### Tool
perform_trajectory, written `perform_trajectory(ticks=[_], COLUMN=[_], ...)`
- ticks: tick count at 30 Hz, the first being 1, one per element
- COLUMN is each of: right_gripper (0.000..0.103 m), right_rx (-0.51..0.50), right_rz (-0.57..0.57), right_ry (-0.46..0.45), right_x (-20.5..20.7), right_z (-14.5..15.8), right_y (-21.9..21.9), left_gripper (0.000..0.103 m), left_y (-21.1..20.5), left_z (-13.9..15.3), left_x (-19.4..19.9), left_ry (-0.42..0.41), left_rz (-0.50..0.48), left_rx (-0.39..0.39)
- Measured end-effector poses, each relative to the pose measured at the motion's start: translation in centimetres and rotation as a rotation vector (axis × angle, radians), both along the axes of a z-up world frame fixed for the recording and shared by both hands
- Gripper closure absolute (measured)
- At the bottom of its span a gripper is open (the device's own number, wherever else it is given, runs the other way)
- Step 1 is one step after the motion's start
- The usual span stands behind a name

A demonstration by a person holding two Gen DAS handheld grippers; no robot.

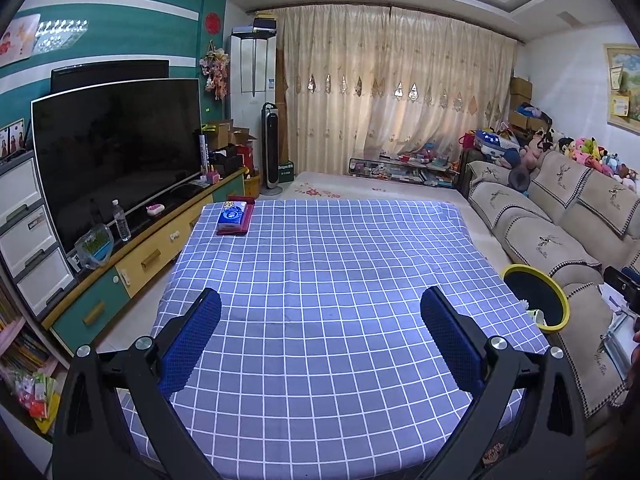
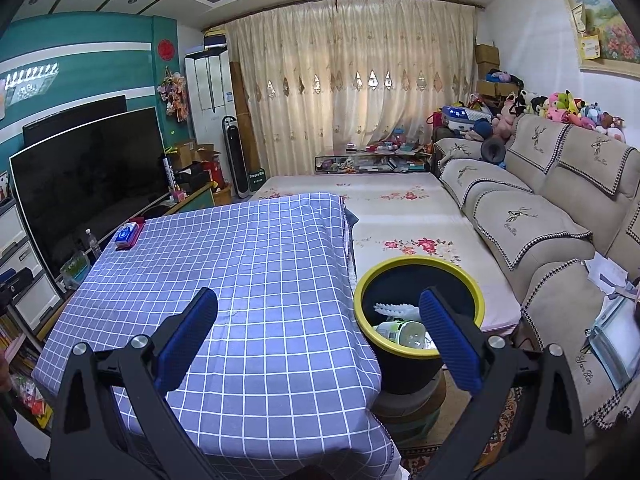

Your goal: Collect trash

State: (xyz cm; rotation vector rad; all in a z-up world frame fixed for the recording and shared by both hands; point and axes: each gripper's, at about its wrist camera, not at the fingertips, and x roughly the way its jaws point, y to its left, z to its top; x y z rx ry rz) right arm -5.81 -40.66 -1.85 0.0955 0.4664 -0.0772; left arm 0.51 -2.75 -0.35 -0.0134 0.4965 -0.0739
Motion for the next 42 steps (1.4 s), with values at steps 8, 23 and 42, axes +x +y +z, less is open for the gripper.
perform_trajectory(ticks=[8, 23, 42], right_gripper=[0.007, 0.007, 0.007], right_rx=[-0.001, 0.005, 0.012], right_rz=[0.003, 0.006, 0.008], right_ry=[0.0, 0.002, 0.009], right_x=[0.0, 0.1, 0.59], right_z=[0.05, -0.07, -0.5], right_y=[0.18, 0.2, 0.11], left_gripper=[0.005, 0.005, 0.005], left_y=[0.07, 0.05, 0.01], left_z=[-0.1, -0.34, -0.84], left_x=[0.0, 0.26, 0.65], left_ry=[0.0, 0.007, 0.017], left_rz=[-0.001, -0.004, -0.01], left_rx=[-0.001, 0.0, 0.001])
